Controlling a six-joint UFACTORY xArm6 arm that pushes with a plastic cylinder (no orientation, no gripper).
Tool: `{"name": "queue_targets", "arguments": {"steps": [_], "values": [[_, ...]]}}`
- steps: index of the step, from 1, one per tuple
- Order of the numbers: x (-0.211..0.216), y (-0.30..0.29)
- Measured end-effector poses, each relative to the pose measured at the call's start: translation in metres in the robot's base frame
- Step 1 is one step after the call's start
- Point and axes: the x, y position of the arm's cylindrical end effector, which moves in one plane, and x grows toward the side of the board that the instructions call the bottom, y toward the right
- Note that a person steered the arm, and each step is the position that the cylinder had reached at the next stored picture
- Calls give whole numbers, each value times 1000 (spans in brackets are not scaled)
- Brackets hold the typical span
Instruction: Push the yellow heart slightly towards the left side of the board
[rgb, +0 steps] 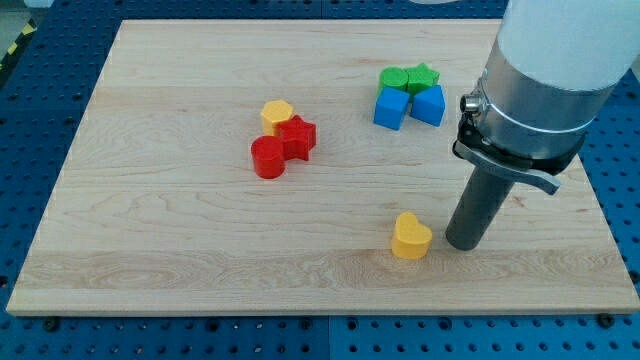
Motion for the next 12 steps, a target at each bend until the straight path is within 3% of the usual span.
{"name": "queue_targets", "arguments": {"steps": [9, 12], "values": [[15, -43], [-26, -52]]}}
